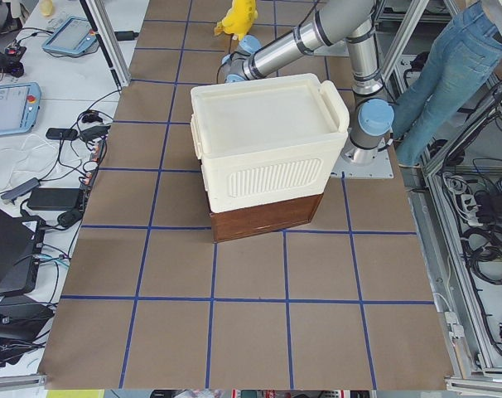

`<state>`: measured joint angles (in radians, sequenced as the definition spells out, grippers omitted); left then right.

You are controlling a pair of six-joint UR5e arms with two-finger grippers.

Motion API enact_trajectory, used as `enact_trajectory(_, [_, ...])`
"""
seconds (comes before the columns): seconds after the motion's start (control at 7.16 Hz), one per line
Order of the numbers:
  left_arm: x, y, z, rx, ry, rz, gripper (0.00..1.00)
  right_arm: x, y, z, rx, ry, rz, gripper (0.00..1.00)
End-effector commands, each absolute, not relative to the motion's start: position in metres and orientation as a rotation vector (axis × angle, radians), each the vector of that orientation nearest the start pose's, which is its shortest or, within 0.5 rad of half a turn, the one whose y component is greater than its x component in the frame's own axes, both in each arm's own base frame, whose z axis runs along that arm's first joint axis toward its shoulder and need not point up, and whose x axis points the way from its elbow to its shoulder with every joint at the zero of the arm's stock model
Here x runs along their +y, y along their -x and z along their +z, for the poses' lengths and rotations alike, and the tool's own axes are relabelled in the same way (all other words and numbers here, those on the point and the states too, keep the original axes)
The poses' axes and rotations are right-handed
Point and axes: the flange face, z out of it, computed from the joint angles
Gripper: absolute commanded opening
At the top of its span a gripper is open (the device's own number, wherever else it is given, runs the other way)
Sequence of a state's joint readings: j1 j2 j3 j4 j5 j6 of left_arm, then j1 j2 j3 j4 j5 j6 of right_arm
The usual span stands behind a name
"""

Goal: Pull drawer sideways
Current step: 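Pull the handle with the left gripper, sliding the drawer out of the cabinet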

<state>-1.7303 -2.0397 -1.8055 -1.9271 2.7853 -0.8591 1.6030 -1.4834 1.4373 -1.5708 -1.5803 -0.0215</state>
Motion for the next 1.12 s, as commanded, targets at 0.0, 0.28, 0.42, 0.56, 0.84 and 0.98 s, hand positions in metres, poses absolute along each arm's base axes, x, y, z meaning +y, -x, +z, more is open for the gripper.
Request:
enact_trajectory(0.0, [-0.4961,0.1227,0.1829,1.748,-0.071,0.279,0.12,-0.5285,-0.1495,0.509,3.149,0.084,-0.073,1.0])
enact_trajectory(0.28, [-0.4963,0.1227,0.1821,1.748,-0.071,0.279,0.12,-0.5285,-0.1495,0.509,3.149,0.084,-0.073,1.0])
enact_trajectory(0.42, [-0.4966,0.1227,0.1838,1.748,-0.069,0.274,0.12,-0.5285,-0.1495,0.509,3.149,0.084,-0.073,1.0])
enact_trajectory(0.56, [-0.4981,0.1227,0.1854,1.747,-0.069,0.264,0.12,-0.5285,-0.1495,0.509,3.149,0.084,-0.073,1.0])
enact_trajectory(0.84, [-0.5005,0.1222,0.1828,1.746,-0.067,0.261,0.12,-0.5285,-0.1495,0.509,3.149,0.084,-0.073,1.0])
enact_trajectory(0.98, [-0.503,0.1227,0.1836,1.748,-0.064,0.259,0.12,-0.5285,-0.1495,0.509,3.149,0.084,-0.073,1.0])
